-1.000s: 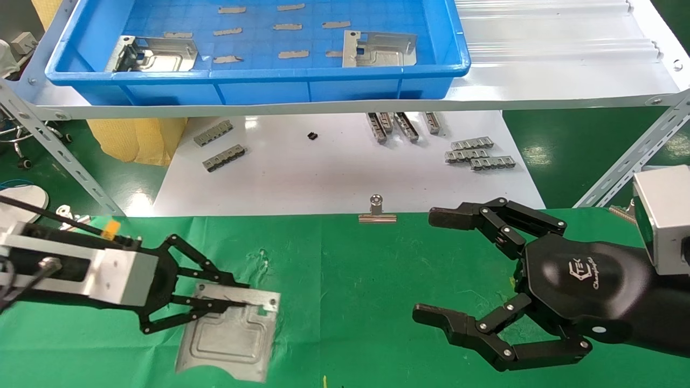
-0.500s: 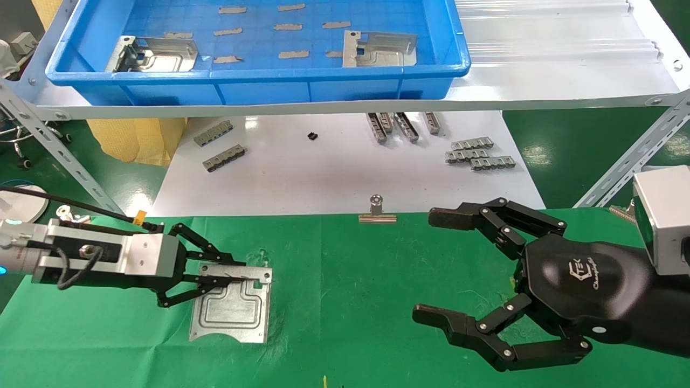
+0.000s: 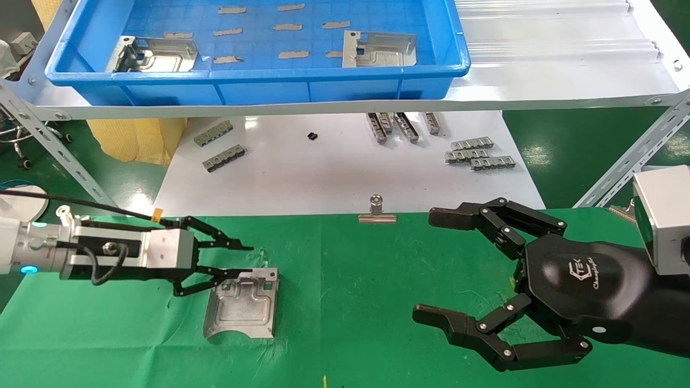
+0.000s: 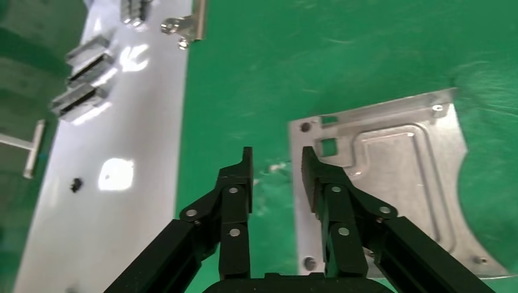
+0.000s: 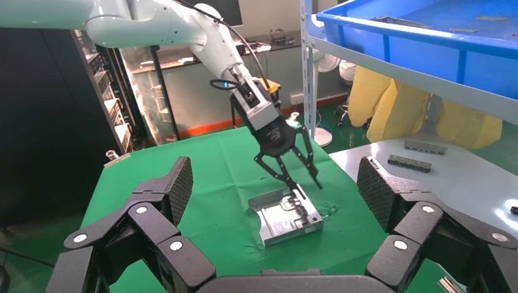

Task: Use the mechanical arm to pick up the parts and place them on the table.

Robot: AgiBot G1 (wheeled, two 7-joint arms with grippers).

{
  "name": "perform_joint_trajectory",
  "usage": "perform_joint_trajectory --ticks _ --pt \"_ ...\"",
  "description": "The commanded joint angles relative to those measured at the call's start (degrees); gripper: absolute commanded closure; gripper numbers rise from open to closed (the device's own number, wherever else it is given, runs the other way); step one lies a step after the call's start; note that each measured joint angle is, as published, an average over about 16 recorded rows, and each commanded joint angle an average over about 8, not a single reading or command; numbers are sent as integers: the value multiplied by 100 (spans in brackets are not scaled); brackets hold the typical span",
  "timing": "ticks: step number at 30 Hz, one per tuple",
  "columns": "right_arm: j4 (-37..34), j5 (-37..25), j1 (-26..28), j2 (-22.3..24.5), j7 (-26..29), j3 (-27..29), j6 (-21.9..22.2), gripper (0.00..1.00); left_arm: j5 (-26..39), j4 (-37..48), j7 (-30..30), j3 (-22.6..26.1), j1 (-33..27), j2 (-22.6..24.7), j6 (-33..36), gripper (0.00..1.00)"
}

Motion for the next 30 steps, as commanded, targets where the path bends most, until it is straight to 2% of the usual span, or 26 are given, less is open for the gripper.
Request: perform_joint_trajectory --ticks 1,6,12,22,30 --pt "0 0 0 0 0 0 0 0 -25 145 50 -19 -33 38 35 0" --pt "0 0 0 0 0 0 0 0 -324 384 -416 -178 18 -17 375 0" --pt "-1 1 -1 1 0 1 1 0 -706 554 -1001 -389 204 -127 450 0" --pt "-1 1 -1 1 0 1 1 0 -746 520 -1022 -419 246 -149 449 0" --pt "-1 1 -1 1 -1 1 1 0 -888 -117 -1442 -689 543 -327 398 0"
